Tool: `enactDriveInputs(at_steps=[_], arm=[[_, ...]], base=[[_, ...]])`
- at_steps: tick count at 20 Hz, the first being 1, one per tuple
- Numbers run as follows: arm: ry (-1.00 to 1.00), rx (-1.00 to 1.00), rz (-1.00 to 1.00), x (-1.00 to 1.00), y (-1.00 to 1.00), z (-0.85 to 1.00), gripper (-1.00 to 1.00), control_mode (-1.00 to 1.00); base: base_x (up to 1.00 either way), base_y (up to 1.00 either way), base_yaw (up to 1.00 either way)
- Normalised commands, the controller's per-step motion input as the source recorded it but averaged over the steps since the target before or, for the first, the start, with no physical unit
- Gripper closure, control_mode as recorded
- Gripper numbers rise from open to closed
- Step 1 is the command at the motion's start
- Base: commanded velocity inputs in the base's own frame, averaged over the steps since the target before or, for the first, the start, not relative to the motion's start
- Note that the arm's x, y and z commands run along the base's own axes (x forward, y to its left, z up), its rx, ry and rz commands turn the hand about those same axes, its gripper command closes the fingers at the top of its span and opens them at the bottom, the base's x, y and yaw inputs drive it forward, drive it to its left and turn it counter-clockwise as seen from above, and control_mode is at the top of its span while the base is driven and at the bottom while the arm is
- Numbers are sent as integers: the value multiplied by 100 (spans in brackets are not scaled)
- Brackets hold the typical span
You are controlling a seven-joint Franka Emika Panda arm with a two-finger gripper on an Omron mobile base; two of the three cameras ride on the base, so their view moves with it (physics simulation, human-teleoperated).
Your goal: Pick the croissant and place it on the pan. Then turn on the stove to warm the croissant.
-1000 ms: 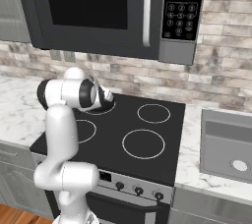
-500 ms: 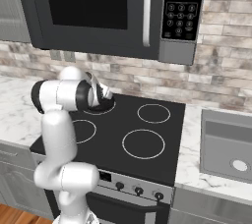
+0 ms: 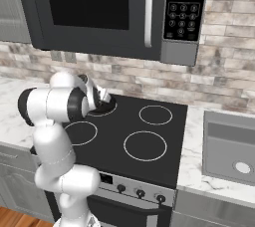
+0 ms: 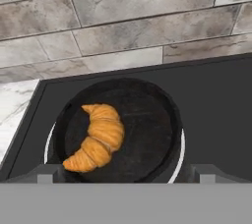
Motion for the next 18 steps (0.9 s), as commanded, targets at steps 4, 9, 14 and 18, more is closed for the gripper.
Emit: enactDriveInputs(at_steps=[4,9,14,18], arm=[[-2,0,0,-69,0,28,-100,-100],[-1,0,0,-64,0,32,-100,-100],[-2,0,0,-61,0,43,-100,-100],[-4,0,0,-59,0,54,-100,-100]], base=[[0,0,0],[0,0,0],[0,0,0],[0,0,0]])
